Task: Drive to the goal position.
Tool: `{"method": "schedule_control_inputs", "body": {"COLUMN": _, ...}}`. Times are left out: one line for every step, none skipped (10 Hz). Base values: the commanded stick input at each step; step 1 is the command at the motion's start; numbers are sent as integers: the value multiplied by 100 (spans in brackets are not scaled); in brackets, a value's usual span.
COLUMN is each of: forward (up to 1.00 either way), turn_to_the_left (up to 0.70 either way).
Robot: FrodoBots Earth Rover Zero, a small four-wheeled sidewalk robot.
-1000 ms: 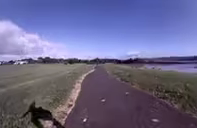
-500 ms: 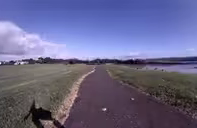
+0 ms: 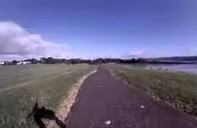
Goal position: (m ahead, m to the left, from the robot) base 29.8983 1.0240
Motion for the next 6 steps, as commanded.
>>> {"method": "schedule_control_inputs", "body": {"forward": 70, "turn_to_the_left": 0}}
{"method": "schedule_control_inputs", "body": {"forward": 70, "turn_to_the_left": 0}}
{"method": "schedule_control_inputs", "body": {"forward": 70, "turn_to_the_left": 0}}
{"method": "schedule_control_inputs", "body": {"forward": 70, "turn_to_the_left": 0}}
{"method": "schedule_control_inputs", "body": {"forward": 70, "turn_to_the_left": 0}}
{"method": "schedule_control_inputs", "body": {"forward": 70, "turn_to_the_left": 0}}
